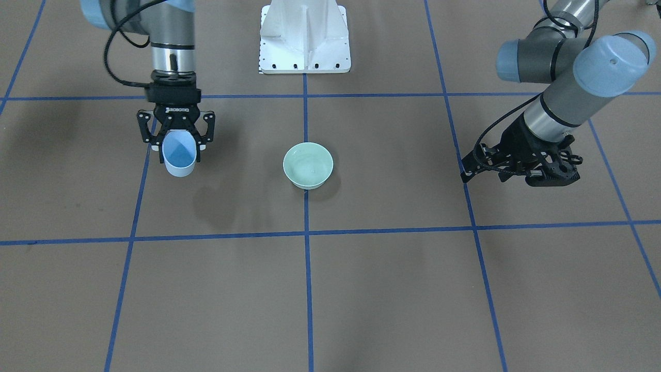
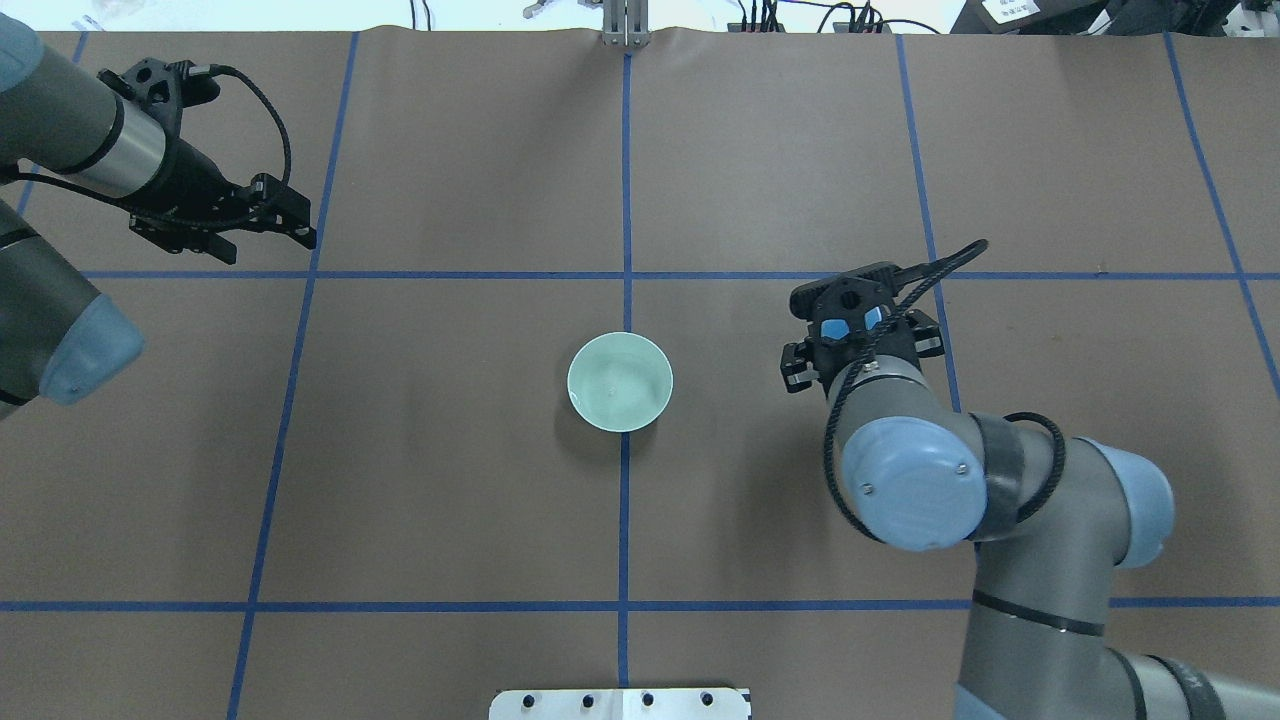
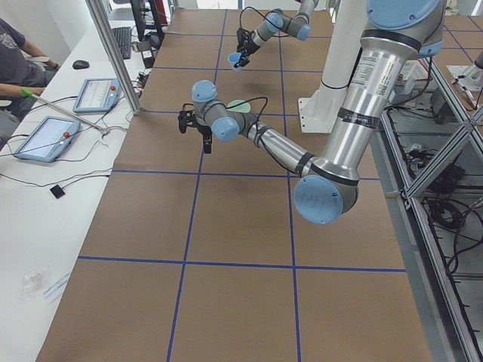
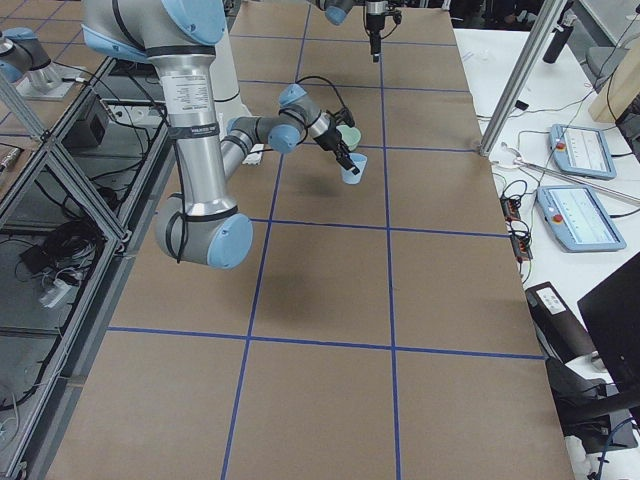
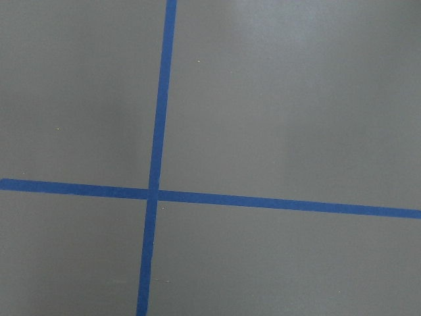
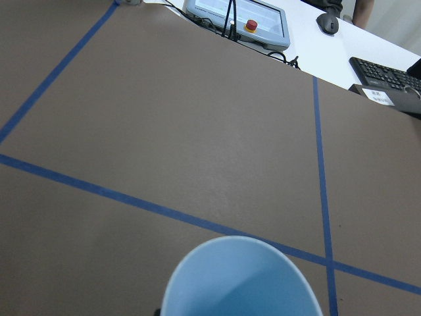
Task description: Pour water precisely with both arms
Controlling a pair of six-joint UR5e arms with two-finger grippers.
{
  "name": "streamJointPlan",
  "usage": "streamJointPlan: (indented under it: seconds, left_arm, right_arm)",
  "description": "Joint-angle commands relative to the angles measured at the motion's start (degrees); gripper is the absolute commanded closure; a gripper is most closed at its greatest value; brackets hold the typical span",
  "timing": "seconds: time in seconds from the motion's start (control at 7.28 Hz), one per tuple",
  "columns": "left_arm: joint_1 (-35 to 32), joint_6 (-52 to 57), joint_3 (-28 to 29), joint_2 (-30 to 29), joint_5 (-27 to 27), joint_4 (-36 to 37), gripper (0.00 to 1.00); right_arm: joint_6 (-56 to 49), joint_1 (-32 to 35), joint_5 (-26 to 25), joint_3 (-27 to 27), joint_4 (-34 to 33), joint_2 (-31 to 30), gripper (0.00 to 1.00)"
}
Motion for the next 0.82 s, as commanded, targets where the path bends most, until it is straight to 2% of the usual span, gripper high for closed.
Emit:
streamJointPlan:
  seconds: [0.0,0.14,0.27,0.55,0.69]
  left_arm:
    - [0.0,-0.1,-0.2,-0.1,0.1,0.0,0.0]
    - [0.0,-0.1,-0.3,-0.1,0.1,0.0,0.0]
    - [0.0,-0.7,-0.9,-0.1,0.1,0.0,0.0]
    - [0.1,-2.6,-1.7,-0.1,0.1,0.0,0.0]
    - [0.1,-2.6,-1.7,0.0,0.2,0.0,0.0]
  right_arm:
    - [-0.7,7.2,7.8,-8.2,31.2,-13.4,0.89]
    - [-1.1,12.5,16.1,-14.2,42.2,-15.0,0.89]
    - [-1.2,16.3,19.9,-17.0,44.6,-15.5,0.88]
    - [-1.5,19.2,20.3,-17.9,44.8,-17.1,0.87]
    - [-1.2,20.2,18.8,-18.4,44.6,-18.3,0.86]
